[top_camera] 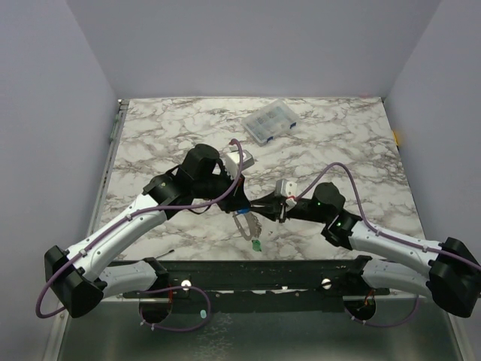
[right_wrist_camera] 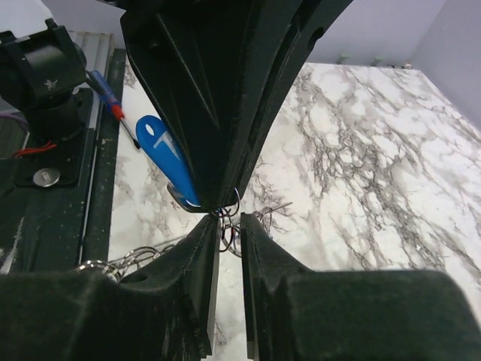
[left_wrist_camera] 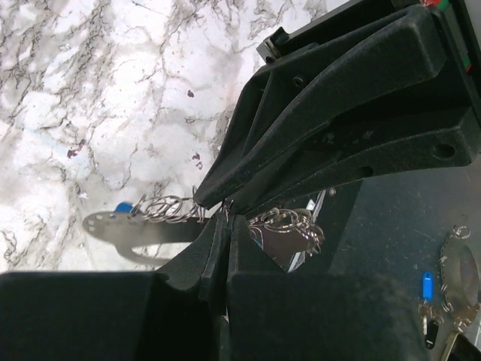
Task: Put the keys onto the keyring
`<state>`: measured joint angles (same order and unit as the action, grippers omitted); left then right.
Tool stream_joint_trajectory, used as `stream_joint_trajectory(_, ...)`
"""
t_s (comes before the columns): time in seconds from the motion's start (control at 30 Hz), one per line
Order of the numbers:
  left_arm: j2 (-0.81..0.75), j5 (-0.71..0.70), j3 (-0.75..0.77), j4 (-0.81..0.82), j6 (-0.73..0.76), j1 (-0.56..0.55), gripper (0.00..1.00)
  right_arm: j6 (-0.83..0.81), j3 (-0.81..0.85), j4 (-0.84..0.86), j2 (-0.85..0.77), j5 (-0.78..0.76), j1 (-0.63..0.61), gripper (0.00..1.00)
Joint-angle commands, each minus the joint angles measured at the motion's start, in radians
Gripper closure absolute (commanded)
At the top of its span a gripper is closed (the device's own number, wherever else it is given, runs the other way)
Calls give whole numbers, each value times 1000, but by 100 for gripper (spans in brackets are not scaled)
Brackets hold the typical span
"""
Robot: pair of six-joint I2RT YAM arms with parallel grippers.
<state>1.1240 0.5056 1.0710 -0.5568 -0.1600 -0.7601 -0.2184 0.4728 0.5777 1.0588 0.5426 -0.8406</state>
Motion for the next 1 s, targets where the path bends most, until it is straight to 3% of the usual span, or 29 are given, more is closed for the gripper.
stream_joint_trajectory(0.0,-15,42,4,41,-4,-1,100,-13,27,-28,24,64,-13,78)
stream_joint_trajectory(0.3,-19,39,10,41,3,1,100,-3,62,-107,48,131,-14,99)
stream_joint_trajectory(0.97,-107,-51,-11,58,-11,0,100,82,26,-80,-121,-154,-14,100)
